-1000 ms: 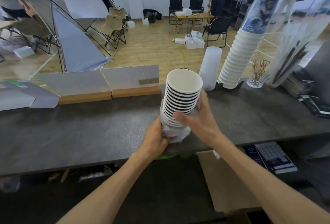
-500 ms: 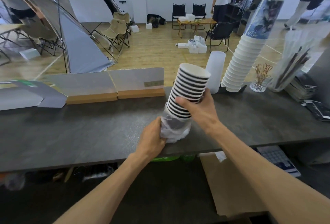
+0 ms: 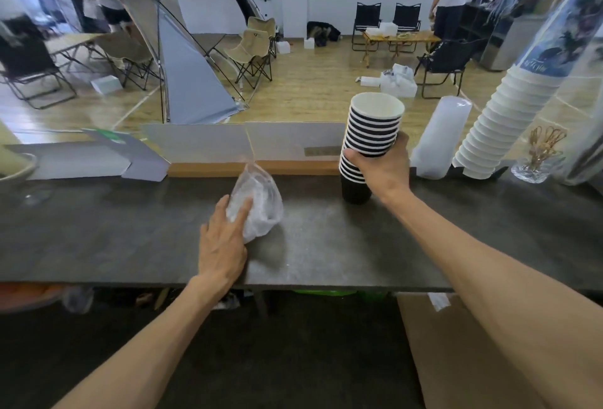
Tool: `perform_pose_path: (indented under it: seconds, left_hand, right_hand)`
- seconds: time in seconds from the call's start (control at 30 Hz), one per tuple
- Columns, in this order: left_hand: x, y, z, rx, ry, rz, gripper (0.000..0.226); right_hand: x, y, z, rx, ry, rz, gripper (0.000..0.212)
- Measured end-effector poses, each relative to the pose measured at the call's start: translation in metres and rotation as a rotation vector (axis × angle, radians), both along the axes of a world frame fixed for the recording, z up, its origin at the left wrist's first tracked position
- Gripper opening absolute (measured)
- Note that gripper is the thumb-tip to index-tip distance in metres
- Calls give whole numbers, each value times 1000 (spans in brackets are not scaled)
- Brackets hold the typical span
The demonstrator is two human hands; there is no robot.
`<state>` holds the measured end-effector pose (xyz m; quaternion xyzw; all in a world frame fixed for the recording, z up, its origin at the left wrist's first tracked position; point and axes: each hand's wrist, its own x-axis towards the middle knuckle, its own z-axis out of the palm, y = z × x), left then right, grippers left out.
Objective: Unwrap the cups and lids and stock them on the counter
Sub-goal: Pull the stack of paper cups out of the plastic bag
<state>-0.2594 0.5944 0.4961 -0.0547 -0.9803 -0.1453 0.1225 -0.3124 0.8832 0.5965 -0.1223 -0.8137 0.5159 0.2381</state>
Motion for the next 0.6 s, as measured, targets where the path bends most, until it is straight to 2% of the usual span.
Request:
perform_pose_path:
  seconds: [0.1,0.3,0.4,0.43,0.5,0.57,0.6]
  left_hand:
    - [-1,-8,-5,-68,14,-12,54]
    - [-3,-13,-3,10,-53,-37,52]
    - [-9,-30,-2,-35,-32,-20,51]
    - [-13,-40,0,-62,-13,5,48]
    - [-23,-63,6,-97,-2,127,48]
    - [-30,-83,12,-68,-24,293,65]
    - [-30,-89,14,-49,-25,354,77]
  right_hand:
    - [-3,-2,-11,24,9,0,93]
    - [-2,2,-18,-31,-38,6,106]
    - [16,0,-35,-137,-62,-38,107]
    - [26,-2,-41,-153,-69,-87,101]
    - [50,-13,-53,-107,-78,-213,71]
    - [73,-31,-64,36,-27,-225,35]
    - [83,-44,-69,131,9,-137,26]
